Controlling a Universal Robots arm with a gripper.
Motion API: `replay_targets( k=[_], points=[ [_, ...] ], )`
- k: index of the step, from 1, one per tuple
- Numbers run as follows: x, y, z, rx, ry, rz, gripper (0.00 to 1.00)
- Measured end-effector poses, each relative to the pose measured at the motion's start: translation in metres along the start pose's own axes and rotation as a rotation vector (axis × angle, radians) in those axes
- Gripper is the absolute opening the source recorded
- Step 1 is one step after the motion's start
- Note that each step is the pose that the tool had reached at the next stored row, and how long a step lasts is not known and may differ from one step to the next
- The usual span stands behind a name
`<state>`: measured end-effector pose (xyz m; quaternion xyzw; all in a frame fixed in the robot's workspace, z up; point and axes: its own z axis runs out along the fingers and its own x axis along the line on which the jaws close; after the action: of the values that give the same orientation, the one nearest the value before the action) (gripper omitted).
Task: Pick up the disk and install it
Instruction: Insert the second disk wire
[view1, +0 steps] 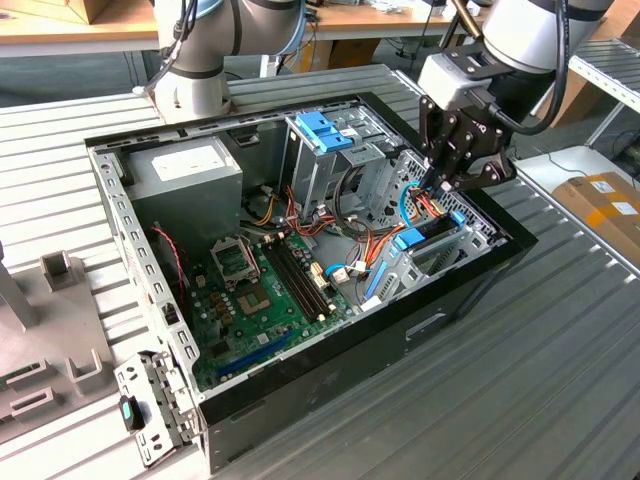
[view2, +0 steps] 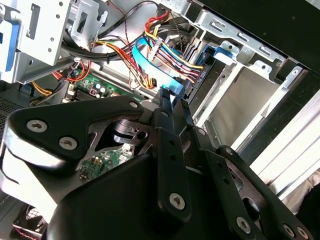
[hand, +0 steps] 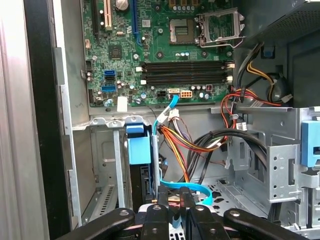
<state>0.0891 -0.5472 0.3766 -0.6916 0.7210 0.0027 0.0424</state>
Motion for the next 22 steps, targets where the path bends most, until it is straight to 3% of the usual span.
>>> replay_targets(
  k=[3,5,7,9,10,12,13,22],
  points=[
    [-0.0004,0.0000,0.0003,0.0002,0.0052,0.000,0.24],
    [-0.0020,0.0002,0.0024,0.0007,0.0187,-0.001,0.24],
    [-0.0034,0.0003,0.0034,0.0009,0.0230,-0.002,0.24],
    [-0.0052,-0.0002,0.0040,0.0013,0.0319,-0.002,0.24],
    [-0.0061,-0.0012,0.0041,0.0015,0.0386,-0.003,0.24],
    [-0.0092,-0.0040,0.0044,0.0027,0.0725,-0.007,0.24],
    [-0.0096,-0.0042,0.0045,0.0028,0.0766,-0.007,0.24],
    [-0.0099,-0.0048,0.0045,0.0031,0.0813,-0.007,0.23]
  ],
)
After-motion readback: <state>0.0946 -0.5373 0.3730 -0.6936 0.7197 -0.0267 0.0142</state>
